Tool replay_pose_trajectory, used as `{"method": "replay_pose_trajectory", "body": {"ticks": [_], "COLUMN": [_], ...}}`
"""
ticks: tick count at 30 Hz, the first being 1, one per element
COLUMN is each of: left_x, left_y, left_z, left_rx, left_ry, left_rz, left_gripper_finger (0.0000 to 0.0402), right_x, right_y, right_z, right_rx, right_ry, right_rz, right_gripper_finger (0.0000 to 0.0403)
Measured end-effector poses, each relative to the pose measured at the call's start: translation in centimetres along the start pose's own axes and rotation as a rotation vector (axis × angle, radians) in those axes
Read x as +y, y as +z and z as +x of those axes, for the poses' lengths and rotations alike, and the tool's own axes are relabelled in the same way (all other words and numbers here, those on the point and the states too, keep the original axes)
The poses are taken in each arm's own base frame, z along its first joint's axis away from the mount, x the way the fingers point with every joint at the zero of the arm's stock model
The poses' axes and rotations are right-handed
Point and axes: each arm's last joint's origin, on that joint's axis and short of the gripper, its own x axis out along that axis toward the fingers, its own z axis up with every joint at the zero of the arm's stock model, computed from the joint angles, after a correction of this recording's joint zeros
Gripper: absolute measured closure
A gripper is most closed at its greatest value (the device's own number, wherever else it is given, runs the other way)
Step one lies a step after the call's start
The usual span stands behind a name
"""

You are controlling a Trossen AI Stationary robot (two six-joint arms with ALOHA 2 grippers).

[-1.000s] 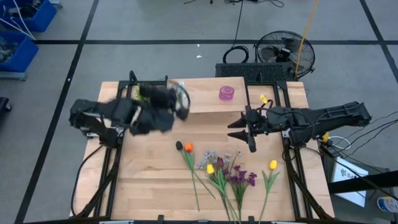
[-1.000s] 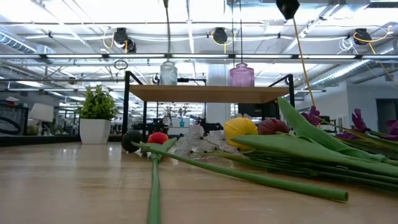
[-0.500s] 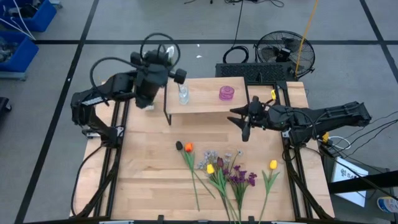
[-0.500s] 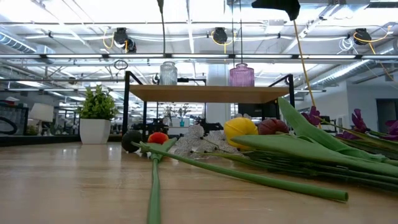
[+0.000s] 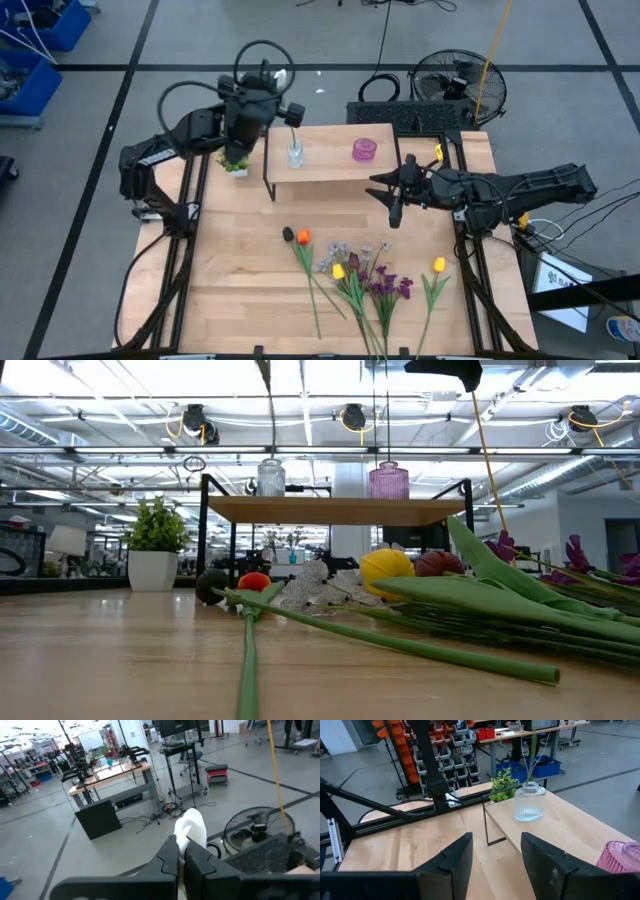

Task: Pick and place flowers into a vace then onto a shelf
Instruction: Put the white tulip into the white vase

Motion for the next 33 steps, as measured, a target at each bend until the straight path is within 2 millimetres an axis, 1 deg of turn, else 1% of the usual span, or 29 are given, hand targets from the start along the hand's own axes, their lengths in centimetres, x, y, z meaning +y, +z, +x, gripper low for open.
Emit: {"method": "replay_pose_trajectory", "body": {"ticks": [4, 9, 14, 18, 20, 25, 28, 33], "left_x": [-0.3, -1.3, -1.7, -2.3, -2.3, -2.9, -2.9, -2.9], "left_y": [-0.6, -2.0, -3.0, -3.8, -4.0, -5.2, -5.2, -5.2], "left_z": [0.3, 0.9, 1.2, 1.5, 1.5, 2.1, 2.1, 2.2], "left_rx": [0.008, 0.034, 0.041, 0.064, 0.071, 0.11, 0.117, 0.118], "left_ry": [0.007, 0.012, 0.058, 0.017, 0.0, -0.047, -0.074, -0.068], "left_rz": [-0.009, 0.042, 0.06, 0.069, 0.077, 0.112, 0.104, 0.061], "left_gripper_finger": [0.0386, 0.0396, 0.0386, 0.0395, 0.0393, 0.0346, 0.0317, 0.0272], "right_x": [0.0, 0.0, 0.0, 0.0, 0.0, 0.0, 0.0, 0.0], "right_y": [0.0, 0.0, 0.0, -0.1, -0.1, -0.1, -0.1, -0.2], "right_z": [0.0, 0.0, 0.0, 0.0, 0.0, 0.0, 0.0, 0.0], "right_rx": [0.003, 0.004, 0.004, 0.005, 0.005, 0.007, 0.01, 0.016], "right_ry": [-0.001, 0.0, 0.001, 0.003, 0.003, 0.002, 0.002, 0.0], "right_rz": [-0.001, 0.006, 0.006, 0.006, 0.006, 0.005, 0.003, -0.002], "right_gripper_finger": [0.0243, 0.0243, 0.0243, 0.0243, 0.0243, 0.0243, 0.0243, 0.0243]}}
